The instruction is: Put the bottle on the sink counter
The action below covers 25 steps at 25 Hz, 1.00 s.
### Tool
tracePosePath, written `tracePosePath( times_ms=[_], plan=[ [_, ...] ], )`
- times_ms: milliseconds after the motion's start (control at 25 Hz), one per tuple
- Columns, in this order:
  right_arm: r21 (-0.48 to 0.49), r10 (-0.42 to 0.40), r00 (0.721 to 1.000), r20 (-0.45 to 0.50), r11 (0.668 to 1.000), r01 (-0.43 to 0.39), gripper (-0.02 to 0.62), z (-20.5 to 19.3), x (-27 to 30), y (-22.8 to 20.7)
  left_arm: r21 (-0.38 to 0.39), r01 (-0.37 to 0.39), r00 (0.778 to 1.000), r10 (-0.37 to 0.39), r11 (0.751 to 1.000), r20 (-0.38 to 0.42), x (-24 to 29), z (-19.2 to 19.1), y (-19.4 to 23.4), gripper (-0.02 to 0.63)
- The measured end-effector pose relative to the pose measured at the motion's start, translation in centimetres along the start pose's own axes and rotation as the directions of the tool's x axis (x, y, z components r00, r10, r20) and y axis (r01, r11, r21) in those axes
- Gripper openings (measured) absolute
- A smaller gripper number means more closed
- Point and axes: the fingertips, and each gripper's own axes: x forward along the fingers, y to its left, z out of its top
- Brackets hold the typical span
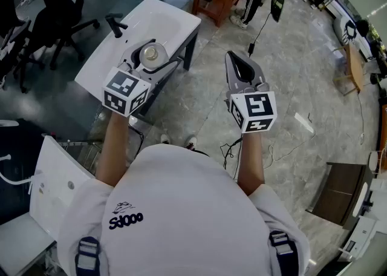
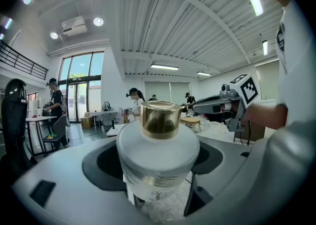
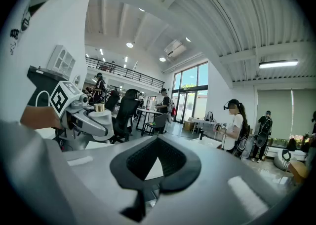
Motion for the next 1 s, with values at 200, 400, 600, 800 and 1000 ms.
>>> tracePosePath(
  times_ms=[200,400,600,800,1000],
  plan=[
    [0.005,0.008,1.000,-0.006,1.000,-0.008,0.009,-0.4,-0.2,0.1,-0.023,-0.010,1.000,0.010,1.000,-0.005,-0.1,-0.5,-0.1,0.354],
    [0.002,0.023,1.000,0.011,1.000,-0.023,0.009,-0.6,-0.1,-0.2,-0.028,-0.014,1.000,0.013,1.000,-0.012,0.3,-0.8,-0.4,0.354],
    [0.012,0.033,0.999,0.023,0.999,-0.033,0.009,-0.7,-0.4,-1.2,-0.029,-0.030,0.999,0.029,0.999,-0.023,0.9,-0.8,-0.8,0.353],
    [0.041,0.034,0.999,0.014,0.999,-0.034,0.009,-1.6,-0.8,-3.3,-0.027,-0.057,0.998,0.056,0.998,-0.038,2.0,-0.8,-1.5,0.353],
    [0.068,0.049,0.999,-0.004,0.996,-0.049,0.009,-3.0,-1.0,-5.1,-0.035,-0.084,0.996,0.083,0.996,-0.035,2.9,-0.5,-2.3,0.353]
  ],
)
